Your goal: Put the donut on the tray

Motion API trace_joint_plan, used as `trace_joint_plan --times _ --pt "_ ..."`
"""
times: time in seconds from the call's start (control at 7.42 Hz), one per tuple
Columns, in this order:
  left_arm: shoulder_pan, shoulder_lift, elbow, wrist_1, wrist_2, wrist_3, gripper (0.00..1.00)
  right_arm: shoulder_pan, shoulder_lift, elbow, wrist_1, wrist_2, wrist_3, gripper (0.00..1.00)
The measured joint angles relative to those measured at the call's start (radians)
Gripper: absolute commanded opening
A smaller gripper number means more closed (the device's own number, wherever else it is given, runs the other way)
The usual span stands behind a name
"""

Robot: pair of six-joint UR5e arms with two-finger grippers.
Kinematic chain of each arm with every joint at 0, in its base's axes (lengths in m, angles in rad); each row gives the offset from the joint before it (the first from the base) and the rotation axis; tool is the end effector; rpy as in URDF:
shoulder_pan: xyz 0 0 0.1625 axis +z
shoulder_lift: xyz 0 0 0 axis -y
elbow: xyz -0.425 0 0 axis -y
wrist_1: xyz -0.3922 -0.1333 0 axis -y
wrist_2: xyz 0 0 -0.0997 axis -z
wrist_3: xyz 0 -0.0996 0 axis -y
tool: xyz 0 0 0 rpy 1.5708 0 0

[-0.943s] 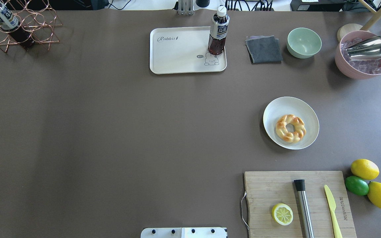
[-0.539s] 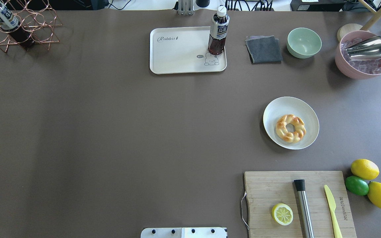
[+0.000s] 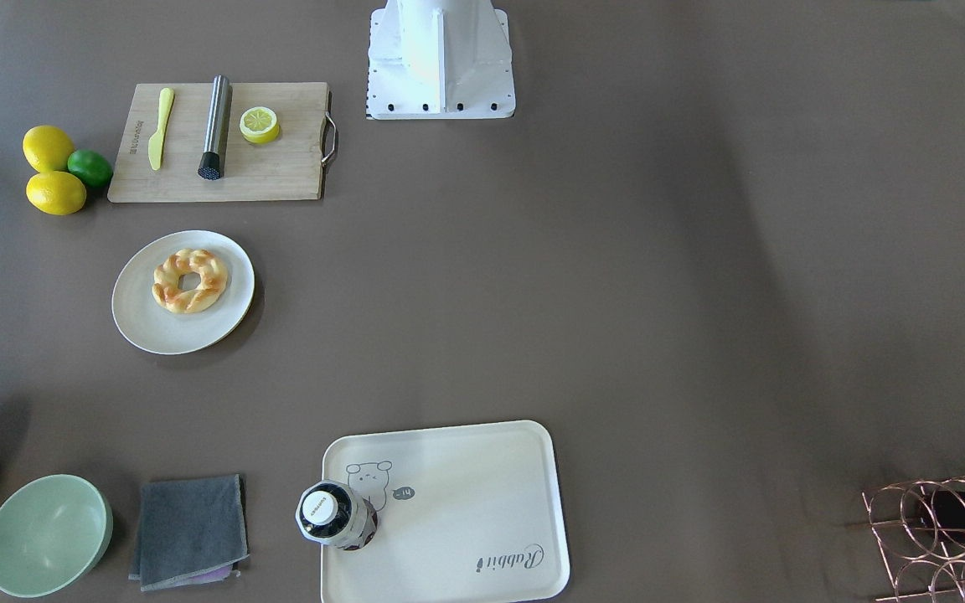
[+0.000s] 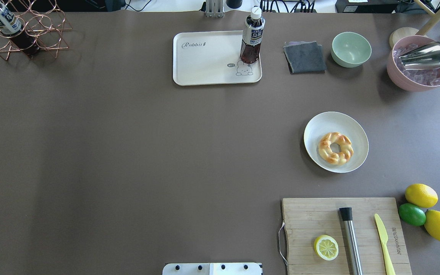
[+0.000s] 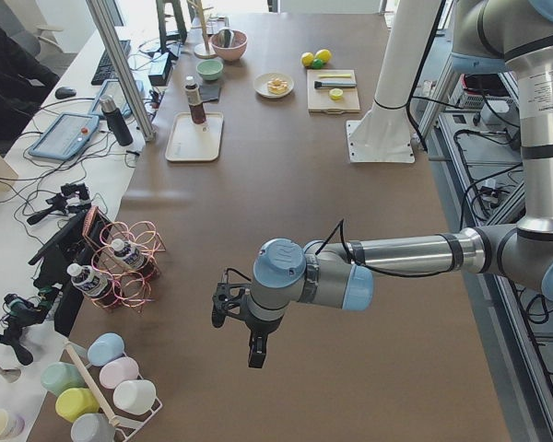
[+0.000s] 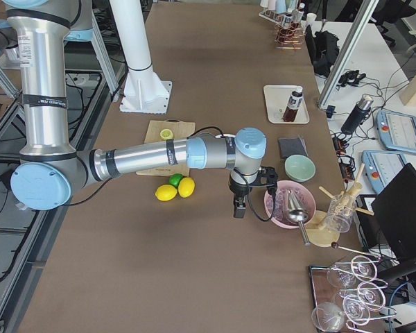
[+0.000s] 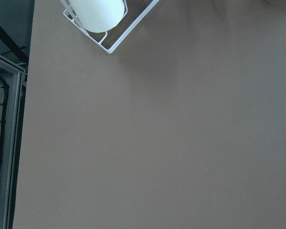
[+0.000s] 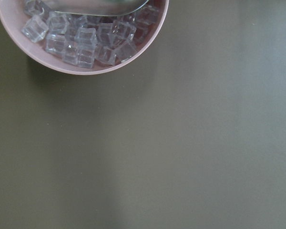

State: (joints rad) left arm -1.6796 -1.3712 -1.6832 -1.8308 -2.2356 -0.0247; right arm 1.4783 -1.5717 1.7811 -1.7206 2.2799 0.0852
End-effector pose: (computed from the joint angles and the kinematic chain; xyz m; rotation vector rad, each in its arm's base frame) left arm -0.1168 -0.4079 0.6733 0.1941 0.6556 -0.0708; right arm 0.0231 -0.4915 0.5755 -0.0060 -0.7112 -0.0281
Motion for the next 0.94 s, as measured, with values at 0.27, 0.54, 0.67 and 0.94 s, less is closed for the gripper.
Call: trace_joint_plan --times 0.27,0.54,0.67,0.94 --pt "0.004 0.007 -0.007 -0.002 -0.001 -0.005 0.98 -0.049 0.007 0.011 0.005 0.027 0.019 1.0" --pt "0.009 0.004 -0.006 -0.016 -0.002 -0.009 0.98 -0.122 0.017 0.012 0.121 0.058 0.146 1.0" --pt "0.012 0.002 -0.005 -0.023 -0.002 -0.01 0.98 -0.184 0.022 0.005 0.208 0.063 0.239 1.0" --pt "0.013 -0.002 0.0 -0.026 -0.015 -0.014 0.98 -0.304 0.051 -0.037 0.392 0.066 0.391 1.0"
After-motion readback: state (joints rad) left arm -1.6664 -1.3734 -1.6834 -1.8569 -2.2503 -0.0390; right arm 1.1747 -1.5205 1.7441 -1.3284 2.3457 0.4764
